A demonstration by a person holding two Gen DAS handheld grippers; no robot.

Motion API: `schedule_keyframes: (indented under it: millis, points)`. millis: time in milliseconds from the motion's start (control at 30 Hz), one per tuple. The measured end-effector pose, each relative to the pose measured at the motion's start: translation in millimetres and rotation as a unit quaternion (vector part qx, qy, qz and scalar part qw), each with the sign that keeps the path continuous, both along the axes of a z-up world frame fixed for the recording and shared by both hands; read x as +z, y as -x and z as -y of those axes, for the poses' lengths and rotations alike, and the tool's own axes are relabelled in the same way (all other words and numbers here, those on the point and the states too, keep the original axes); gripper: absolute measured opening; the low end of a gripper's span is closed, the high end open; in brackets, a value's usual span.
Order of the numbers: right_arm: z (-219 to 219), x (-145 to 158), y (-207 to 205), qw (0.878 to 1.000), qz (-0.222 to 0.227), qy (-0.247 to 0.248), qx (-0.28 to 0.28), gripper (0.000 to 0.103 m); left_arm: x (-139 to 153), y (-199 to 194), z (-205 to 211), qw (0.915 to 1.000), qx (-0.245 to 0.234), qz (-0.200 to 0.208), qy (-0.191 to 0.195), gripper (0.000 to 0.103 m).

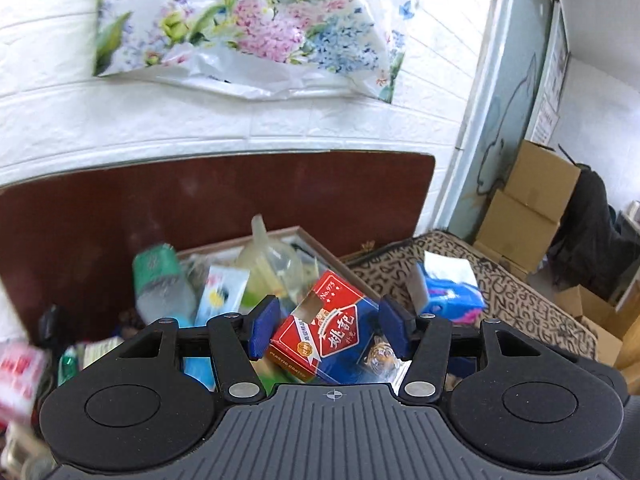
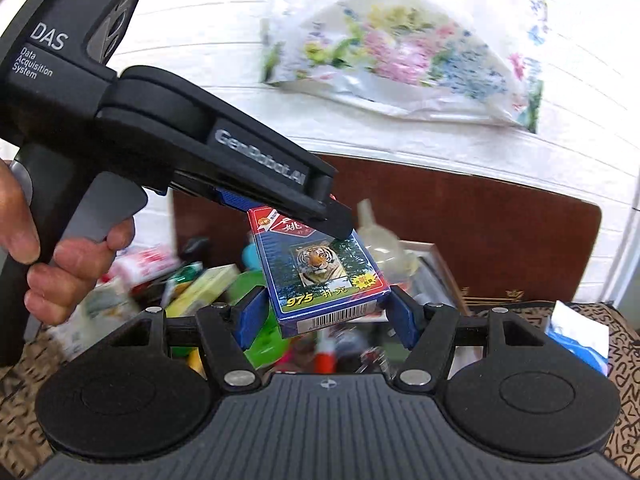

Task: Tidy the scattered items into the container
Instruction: 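Carry both held boxes over the cardboard box with both tools, then open the left tool to drop its box while the right drops the tiger box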

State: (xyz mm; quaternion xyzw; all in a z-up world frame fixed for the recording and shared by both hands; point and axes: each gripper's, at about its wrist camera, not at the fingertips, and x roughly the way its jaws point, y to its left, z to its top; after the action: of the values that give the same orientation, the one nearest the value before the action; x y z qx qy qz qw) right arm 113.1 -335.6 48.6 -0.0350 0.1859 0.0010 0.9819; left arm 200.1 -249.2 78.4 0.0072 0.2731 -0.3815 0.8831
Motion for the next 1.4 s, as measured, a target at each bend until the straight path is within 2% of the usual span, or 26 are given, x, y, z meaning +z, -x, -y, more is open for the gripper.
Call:
schedule_keyframes:
  millis: [200,367,400,467,500,533,667,833,900,1000,1133,1300,1400]
  points:
    - [17,-9,-40,0.999,-0.015,0.004,-0.031,0.069,-19,-53,26,0.9991,0.005,-0.039,0.015,0.069]
    - [24,-17,-63,0.999,-0.025,0.003,-0.044,0.069,-33,-83,41,0.9985,0.01,-0.051,0.016,0.069]
    - [25,-18,-68,0.999,-0.027,0.005,-0.047,0.069,-35,-87,43,0.9984,0.014,-0.052,0.016,0.071]
    - [24,-21,-74,0.998,-0.029,0.011,-0.049,0.069,-36,-91,41,0.9981,0.022,-0.053,0.02,0.083]
    - [22,-22,-75,0.998,-0.031,0.014,-0.045,0.071,-36,-91,39,0.9981,0.025,-0.051,0.024,0.09]
    - [21,-24,-76,0.998,-0.034,0.016,-0.04,0.075,-36,-90,37,0.9982,0.026,-0.046,0.027,0.093]
    - [18,-31,-71,0.999,-0.032,0.016,-0.036,0.077,-34,-81,26,0.9988,0.025,-0.033,0.026,0.1]
    - [15,-29,-55,0.999,-0.018,0.019,-0.044,0.096,-35,-60,9,0.9991,0.008,-0.036,0.022,0.102]
    - [11,-25,-48,0.998,-0.009,0.028,-0.047,0.099,-35,-48,0,0.9991,0.003,-0.035,0.023,0.102]
    - [4,-16,-33,0.998,0.007,0.032,-0.046,0.101,-34,-26,-15,0.9992,0.007,-0.035,0.02,0.102]
    - [-7,-11,-6,0.998,0.033,0.028,-0.038,0.103,-39,9,-44,0.9984,0.004,-0.035,0.044,0.103]
    - [-24,-21,23,0.999,0.036,0.011,-0.019,0.103,-64,56,-86,0.997,0.033,-0.031,0.063,0.103]
    - [-39,-33,34,1.0,0.025,-0.001,0.004,0.103,-84,76,-114,0.9928,0.053,-0.057,0.092,0.103]
